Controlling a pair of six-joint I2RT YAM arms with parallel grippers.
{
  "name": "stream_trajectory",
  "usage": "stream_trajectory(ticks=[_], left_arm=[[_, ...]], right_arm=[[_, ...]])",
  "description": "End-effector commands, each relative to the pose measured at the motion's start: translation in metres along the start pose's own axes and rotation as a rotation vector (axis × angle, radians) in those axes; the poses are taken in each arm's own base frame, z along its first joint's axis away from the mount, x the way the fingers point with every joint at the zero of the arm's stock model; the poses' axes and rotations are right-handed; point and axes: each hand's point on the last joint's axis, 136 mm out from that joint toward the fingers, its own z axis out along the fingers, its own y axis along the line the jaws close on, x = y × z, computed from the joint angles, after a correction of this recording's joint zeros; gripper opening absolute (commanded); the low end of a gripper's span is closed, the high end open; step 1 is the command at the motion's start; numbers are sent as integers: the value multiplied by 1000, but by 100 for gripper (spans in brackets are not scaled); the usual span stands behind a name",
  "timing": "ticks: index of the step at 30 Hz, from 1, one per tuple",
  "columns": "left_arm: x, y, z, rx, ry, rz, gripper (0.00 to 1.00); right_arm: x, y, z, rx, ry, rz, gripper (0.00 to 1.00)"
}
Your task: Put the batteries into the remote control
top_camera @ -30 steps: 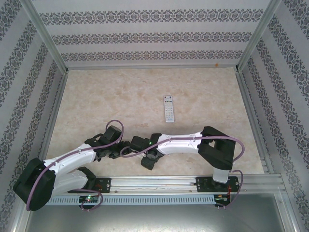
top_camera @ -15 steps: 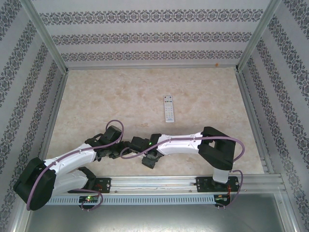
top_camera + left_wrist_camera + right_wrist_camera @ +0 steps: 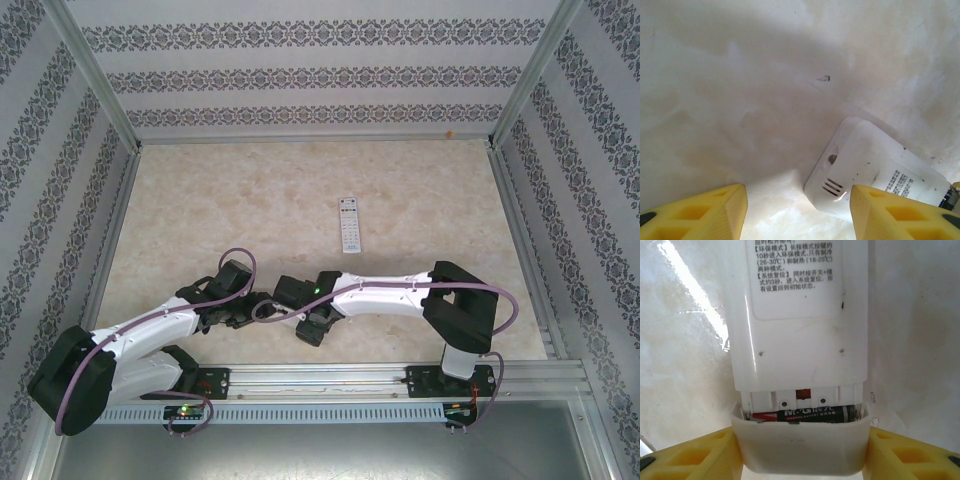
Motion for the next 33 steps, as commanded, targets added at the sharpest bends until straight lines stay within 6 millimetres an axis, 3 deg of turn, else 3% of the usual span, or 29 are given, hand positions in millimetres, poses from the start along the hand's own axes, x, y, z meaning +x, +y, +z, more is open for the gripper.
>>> stream_trajectory(ticks=[1,9,16,33], left_arm=[[5,-1,4,22,10,0,57],[5,-1,5,23,12,-1,57],[5,-1,5,24,10,-1,57],[5,-1,6,23,12,0,57]], right_arm=[[2,8,-13,-111,5,1,59],[8,16,-12,-220,48,11,60],[7,-5,-5,-111,64,4,61],[6,1,11,-141,100,33,62]])
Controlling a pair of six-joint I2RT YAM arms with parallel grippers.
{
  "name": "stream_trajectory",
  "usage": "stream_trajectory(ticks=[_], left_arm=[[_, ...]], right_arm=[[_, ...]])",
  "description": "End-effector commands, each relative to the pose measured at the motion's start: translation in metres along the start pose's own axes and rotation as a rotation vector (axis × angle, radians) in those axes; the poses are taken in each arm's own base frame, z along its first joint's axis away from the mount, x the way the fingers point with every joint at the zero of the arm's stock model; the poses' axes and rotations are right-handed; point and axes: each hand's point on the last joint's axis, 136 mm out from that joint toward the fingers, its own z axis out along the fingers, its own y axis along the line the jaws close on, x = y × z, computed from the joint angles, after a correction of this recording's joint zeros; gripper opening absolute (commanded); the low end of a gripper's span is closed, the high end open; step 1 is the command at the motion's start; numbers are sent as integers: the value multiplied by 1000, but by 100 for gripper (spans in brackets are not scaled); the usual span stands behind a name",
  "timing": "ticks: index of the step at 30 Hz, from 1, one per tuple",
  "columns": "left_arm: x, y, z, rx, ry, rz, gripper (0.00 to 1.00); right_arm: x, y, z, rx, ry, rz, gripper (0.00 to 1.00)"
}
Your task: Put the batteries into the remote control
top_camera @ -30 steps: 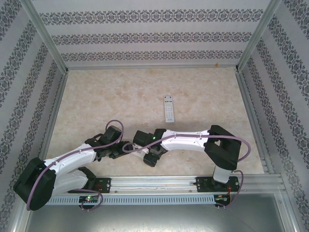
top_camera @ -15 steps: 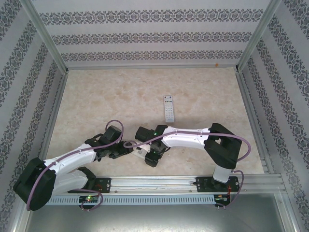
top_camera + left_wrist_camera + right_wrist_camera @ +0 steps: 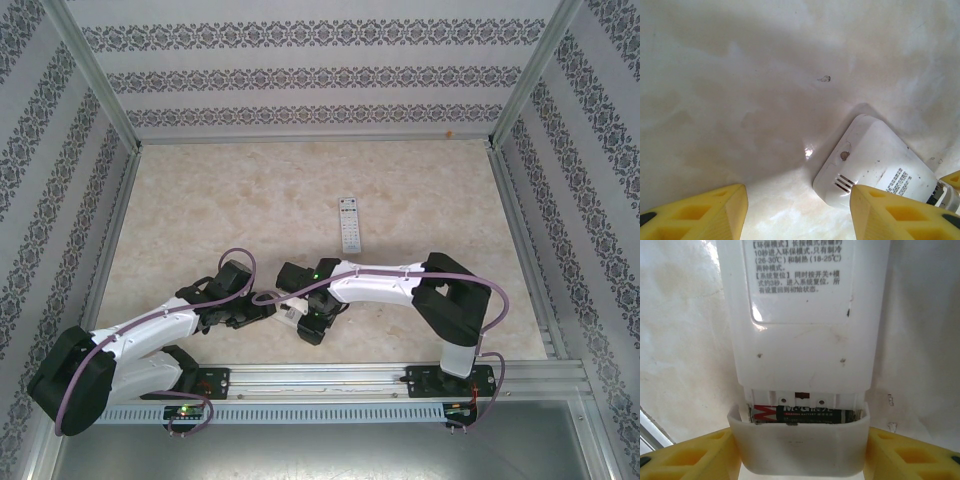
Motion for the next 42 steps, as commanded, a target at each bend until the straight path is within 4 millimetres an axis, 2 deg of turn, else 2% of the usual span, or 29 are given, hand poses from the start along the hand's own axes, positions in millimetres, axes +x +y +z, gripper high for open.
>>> stream_trajectory(ticks=[1,11,14,22,31,35,38,42], left_arm=[[5,-1,6,22,13,2,57],[5,-1,5,22,13,1,57],[5,0,6,20,13,-1,57],[5,-1,7,21,15,3,57],[2,-4,3,25,0,15,57],[-7,-10,-8,30,-50,53,56],[-14,-13,-17,31,-93,81,56],[-20,-17,-22,38,-126,103,55]], right_arm=[[0,-1,4,-9,17,16,62],[-2,-2,9,-6,22,29,62],[-3,-2,8,-5,17,33,66],[-14,-3,-15,13,-55,36,75],[-15,-3,-30,9,-106,69,78],[-11,-9,-42,-7,-175,203,78],[-5,-16,-54,-20,-266,378,79],[1,-13,-56,-116,-356,634,76]])
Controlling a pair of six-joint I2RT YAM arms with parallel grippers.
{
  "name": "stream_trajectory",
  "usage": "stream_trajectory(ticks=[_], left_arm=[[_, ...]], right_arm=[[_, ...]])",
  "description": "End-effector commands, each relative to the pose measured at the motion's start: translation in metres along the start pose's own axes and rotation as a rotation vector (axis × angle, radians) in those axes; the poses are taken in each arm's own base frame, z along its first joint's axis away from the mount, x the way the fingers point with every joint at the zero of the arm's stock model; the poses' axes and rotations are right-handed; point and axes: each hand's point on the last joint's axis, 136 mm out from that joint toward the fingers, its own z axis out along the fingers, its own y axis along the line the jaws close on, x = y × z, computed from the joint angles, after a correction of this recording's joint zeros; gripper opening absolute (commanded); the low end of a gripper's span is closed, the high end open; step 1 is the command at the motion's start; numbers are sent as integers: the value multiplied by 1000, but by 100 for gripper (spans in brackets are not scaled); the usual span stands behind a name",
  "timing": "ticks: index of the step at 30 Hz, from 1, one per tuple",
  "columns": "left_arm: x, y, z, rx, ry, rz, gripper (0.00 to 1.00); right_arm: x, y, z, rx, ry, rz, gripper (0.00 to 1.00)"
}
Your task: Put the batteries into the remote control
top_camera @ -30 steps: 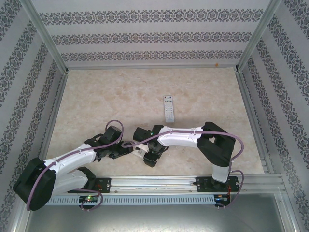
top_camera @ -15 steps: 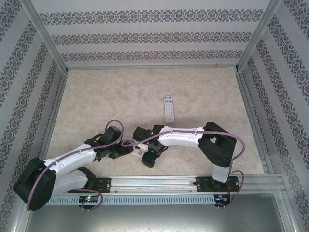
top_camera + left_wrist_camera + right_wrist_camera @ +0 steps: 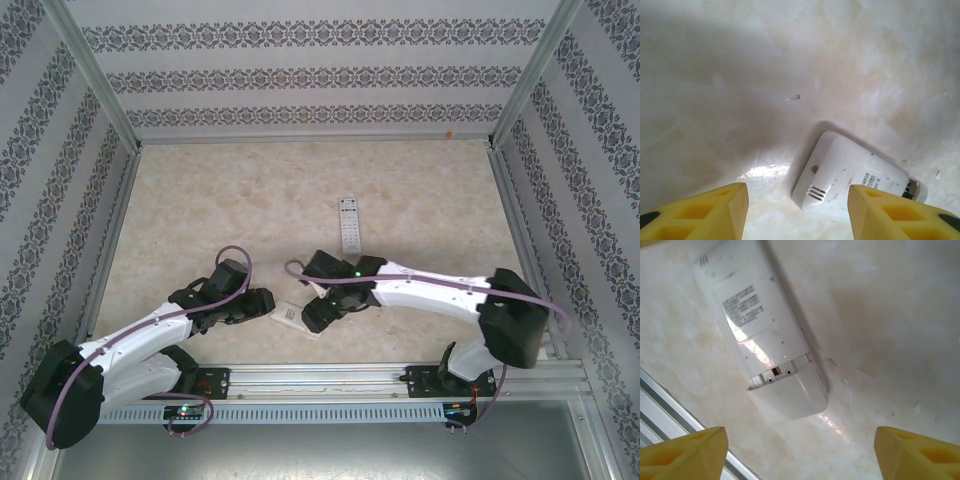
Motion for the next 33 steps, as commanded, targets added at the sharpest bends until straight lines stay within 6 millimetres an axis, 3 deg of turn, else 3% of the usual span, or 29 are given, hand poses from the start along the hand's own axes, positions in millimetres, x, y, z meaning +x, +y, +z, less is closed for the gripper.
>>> stream_trajectory(ticks=[1,4,10,33], left_arm=[[-8,-6,-7,-7,-37,54,54],[-9,-8,-7,-4,-39,58,54],[-5,-3,-1,1,-32,36,54],[-1,1,6,-2,-17,20,54]], right_arm=[[1,4,4,-77,-67,308,74],[3,3,8,-128,-110,471,66],[3,-1,16,-131,-135,537,57],[34,-16,54,12,34,521,48]])
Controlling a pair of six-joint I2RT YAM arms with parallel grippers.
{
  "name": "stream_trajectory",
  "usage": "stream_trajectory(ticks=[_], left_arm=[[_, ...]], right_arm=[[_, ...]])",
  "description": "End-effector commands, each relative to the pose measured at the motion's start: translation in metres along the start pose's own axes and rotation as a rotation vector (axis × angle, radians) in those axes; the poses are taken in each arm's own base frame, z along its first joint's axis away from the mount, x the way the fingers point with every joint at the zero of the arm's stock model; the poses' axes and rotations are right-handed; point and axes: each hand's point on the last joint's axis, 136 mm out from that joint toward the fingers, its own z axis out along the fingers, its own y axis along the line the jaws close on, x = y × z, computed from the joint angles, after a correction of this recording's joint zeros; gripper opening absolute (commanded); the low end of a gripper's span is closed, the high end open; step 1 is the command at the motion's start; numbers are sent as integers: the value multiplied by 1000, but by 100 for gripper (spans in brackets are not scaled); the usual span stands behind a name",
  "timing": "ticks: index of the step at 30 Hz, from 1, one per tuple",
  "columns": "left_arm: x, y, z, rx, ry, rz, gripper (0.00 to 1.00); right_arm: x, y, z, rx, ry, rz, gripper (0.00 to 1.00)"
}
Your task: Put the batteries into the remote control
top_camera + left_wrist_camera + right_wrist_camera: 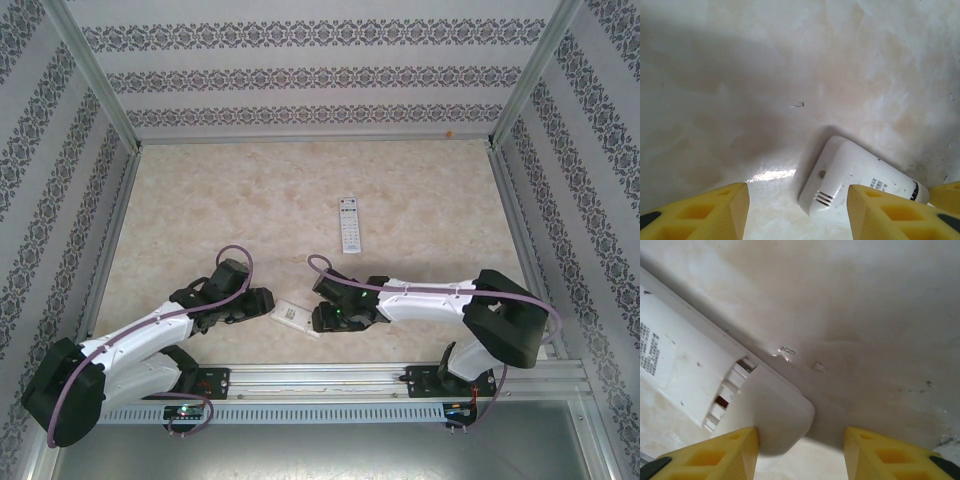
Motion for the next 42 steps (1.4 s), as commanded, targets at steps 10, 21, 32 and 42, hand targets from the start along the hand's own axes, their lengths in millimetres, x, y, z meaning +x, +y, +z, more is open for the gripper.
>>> stream_trajectory(ticks=[10,21,32,42], left_arm=[[2,-1,6,23,-8,2,55],[7,-61,25,303,85,83,43],[-6,-46,20,171,-30,46,52],[-49,-1,-72,-6,-377,-47,82]], right_arm=[[15,-19,20,169,121,22,37],[-8,33,21,-14,79,119,34],[-52,51,-39,-51,-276,71,60],[-40,49,-31,152,-151,-587,92]])
